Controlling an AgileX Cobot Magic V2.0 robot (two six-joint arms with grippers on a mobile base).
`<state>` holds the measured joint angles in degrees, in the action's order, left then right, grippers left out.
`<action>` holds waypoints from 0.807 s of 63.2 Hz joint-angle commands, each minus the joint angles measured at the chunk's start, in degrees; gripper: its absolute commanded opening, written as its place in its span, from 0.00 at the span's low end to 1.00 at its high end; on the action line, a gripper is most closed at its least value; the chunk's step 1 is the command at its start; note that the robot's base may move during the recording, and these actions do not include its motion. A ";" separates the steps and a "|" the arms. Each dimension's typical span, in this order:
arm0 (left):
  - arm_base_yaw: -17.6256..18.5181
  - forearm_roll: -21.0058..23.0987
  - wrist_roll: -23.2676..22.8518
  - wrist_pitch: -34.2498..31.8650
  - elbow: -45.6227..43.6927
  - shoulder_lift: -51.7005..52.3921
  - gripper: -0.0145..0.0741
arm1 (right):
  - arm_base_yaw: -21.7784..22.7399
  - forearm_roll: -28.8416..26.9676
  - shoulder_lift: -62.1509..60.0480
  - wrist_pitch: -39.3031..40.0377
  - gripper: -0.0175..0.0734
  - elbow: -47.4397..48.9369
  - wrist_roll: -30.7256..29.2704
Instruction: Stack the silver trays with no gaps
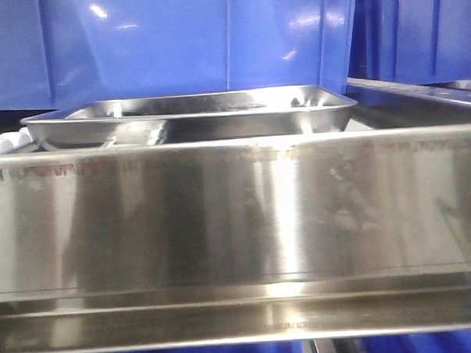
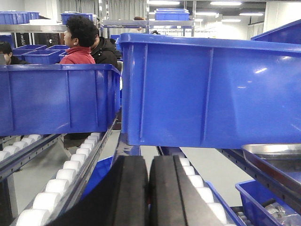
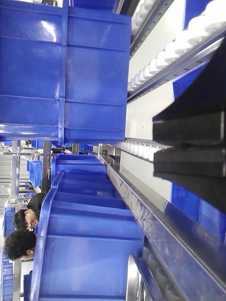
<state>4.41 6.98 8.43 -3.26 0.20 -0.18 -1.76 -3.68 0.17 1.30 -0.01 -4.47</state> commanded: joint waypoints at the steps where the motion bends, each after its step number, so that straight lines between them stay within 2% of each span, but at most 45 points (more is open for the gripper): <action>1: 0.36 0.36 0.21 -1.23 -0.20 0.18 0.17 | -0.09 0.04 -0.17 2.97 0.11 0.01 -0.03; 10: 0.36 0.36 0.21 -1.23 -0.20 0.18 0.17 | -0.09 0.04 -0.17 5.62 0.11 0.01 -0.03; 42: 0.36 0.36 0.21 -1.34 -0.20 0.18 0.17 | -0.09 0.04 -0.17 5.90 0.11 0.01 -0.03; 51: 0.36 0.36 0.21 -4.52 -0.20 0.18 0.17 | -0.09 0.04 -0.17 10.86 0.11 0.01 -0.03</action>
<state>4.41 6.98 8.43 -4.38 0.20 -0.18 -1.76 -3.68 0.17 7.31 -0.01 -4.47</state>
